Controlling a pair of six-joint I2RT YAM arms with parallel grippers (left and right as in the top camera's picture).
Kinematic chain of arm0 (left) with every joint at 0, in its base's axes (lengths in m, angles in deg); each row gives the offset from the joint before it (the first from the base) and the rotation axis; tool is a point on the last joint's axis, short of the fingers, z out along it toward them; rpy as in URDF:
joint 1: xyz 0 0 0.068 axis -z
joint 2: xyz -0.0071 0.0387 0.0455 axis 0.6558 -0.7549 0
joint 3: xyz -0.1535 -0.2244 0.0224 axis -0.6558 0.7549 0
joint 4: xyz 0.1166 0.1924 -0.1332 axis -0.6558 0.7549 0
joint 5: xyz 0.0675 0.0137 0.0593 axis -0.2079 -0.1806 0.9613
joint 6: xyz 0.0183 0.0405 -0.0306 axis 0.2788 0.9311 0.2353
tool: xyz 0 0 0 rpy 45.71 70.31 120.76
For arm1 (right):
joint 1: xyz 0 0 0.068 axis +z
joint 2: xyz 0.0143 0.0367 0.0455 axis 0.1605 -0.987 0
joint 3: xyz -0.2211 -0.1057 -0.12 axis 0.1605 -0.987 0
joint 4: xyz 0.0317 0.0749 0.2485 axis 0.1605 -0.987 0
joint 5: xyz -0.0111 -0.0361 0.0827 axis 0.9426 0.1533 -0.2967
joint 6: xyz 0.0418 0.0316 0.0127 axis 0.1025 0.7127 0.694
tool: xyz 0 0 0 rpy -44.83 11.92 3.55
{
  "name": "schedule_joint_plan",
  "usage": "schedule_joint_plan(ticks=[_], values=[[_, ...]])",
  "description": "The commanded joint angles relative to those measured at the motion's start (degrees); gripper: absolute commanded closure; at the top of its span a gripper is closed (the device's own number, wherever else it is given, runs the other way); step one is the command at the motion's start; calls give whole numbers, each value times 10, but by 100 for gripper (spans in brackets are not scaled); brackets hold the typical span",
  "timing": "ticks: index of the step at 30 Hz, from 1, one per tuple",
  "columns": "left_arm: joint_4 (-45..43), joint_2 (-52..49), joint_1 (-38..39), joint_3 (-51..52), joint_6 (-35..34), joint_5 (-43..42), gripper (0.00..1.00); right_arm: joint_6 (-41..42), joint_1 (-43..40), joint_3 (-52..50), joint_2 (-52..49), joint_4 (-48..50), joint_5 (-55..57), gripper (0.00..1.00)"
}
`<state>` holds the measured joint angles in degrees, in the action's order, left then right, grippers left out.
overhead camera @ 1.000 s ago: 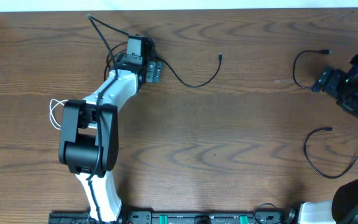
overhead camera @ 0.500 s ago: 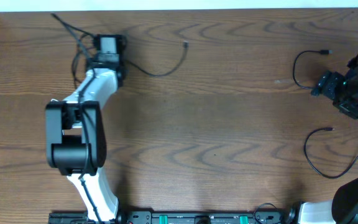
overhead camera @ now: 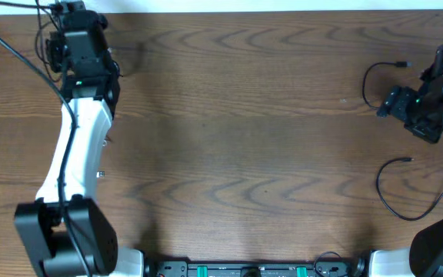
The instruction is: Untangle cables
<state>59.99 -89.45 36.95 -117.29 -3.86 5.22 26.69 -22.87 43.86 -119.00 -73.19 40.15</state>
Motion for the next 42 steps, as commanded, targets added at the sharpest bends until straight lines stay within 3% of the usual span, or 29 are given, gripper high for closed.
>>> schedule_joint_plan(ticks=[1,7,11,16,17,20,21,27,31,37,42], values=[[4,-2,3,-6,92,-21,92,2,10,-2,7,0,-2,12],[111,-8,20,-6,88,-189,92,2,17,-2,7,2,-2,12],[133,-34,34,-6,-22,-238,92,2,17,-2,7,2,-2,12],[133,-87,41,-6,-78,-291,90,2,17,-2,7,1,-2,12],[134,-97,41,-6,-80,-291,85,2,17,-2,7,0,-2,12],[144,-119,41,-6,-82,-290,51,2,17,-2,7,0,-2,11],[153,-121,41,-6,-82,-280,44,2,17,-2,7,0,-2,11],[174,-84,41,-6,-95,-205,28,2,17,-2,7,1,-2,8],[206,-25,41,-6,-114,-246,5,2,17,-2,7,2,-2,1],[253,40,41,-6,-116,-455,2,2,17,-2,7,2,-2,1],[255,43,43,-6,-219,-645,1,2,17,-2,7,1,-26,1]])
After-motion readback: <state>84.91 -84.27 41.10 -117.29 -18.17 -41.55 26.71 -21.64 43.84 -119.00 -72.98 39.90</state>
